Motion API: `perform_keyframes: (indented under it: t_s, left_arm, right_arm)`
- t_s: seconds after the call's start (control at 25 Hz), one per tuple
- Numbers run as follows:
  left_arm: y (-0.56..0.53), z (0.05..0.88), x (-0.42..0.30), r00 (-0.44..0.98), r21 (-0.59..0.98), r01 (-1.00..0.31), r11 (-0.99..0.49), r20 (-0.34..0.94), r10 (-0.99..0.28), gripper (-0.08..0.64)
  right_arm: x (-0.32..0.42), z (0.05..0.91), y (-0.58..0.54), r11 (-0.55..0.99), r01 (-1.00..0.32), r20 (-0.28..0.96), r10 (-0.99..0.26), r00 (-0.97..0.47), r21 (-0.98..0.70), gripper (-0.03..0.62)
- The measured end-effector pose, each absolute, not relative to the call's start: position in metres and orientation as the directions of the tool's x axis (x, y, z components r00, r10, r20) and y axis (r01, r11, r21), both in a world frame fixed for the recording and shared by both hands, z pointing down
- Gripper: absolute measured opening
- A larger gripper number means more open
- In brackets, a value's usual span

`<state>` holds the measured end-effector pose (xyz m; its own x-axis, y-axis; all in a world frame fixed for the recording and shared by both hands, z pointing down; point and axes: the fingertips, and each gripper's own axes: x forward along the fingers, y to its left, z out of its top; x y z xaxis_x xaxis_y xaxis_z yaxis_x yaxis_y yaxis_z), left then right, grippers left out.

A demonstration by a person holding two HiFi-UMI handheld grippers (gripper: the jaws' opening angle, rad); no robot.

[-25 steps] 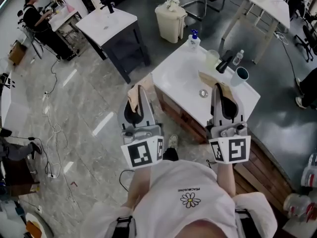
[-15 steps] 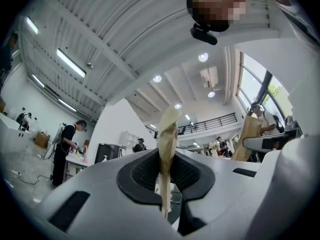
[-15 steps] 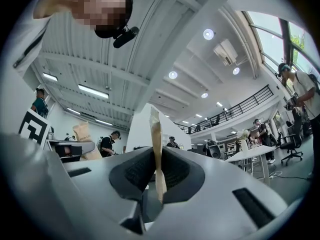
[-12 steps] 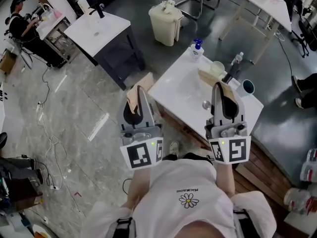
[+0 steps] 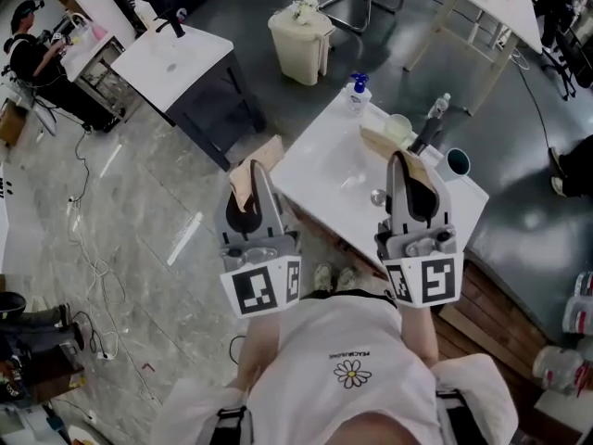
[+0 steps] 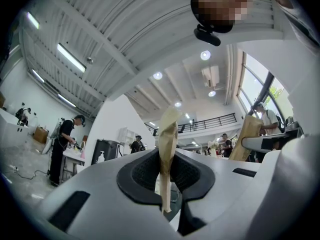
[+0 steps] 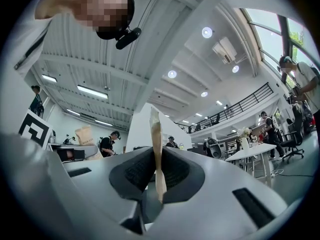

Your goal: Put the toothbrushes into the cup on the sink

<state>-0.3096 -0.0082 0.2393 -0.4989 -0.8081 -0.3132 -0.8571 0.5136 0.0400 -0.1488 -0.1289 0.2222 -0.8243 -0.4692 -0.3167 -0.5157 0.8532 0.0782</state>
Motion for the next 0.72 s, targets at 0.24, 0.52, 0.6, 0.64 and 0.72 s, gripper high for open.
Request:
perform_keyframes:
  t_s: [0.24, 0.52, 0.6, 0.64, 0.72]
  left_arm:
    - [-0.046, 0.234, -0.266, -0.429, 0.028, -0.896, 0.444, -0.317, -0.846, 0.052]
    - [-0.089, 0.245, -0.227, -0.309, 0.019, -0.947, 0.320, -0.319, -0.896, 0.052]
    - [-0.101, 0.245, -0.219, -0.268, 0.018, -0.961, 0.277, -0.317, -0.910, 0.052]
    - [-0.108, 0.244, -0.215, -0.246, 0.017, -0.967, 0.254, -0.319, -0.915, 0.052]
    - [-0.124, 0.240, -0.206, -0.198, 0.013, -0.979, 0.205, -0.327, -0.924, 0.052]
  right_arm:
    - [-0.100, 0.222, -0.154, 0.811, -0.579, -0.314, -0.531, -0.787, 0.081, 0.031]
    - [-0.041, 0.238, -0.180, 0.708, -0.704, -0.316, -0.656, -0.685, 0.055, 0.031]
    - [-0.027, 0.242, -0.182, 0.675, -0.736, -0.307, -0.691, -0.655, 0.050, 0.031]
    - [-0.020, 0.242, -0.183, 0.657, -0.753, -0.307, -0.707, -0.637, 0.050, 0.031]
    - [-0.005, 0.241, -0.188, 0.614, -0.788, -0.311, -0.741, -0.596, 0.047, 0.031]
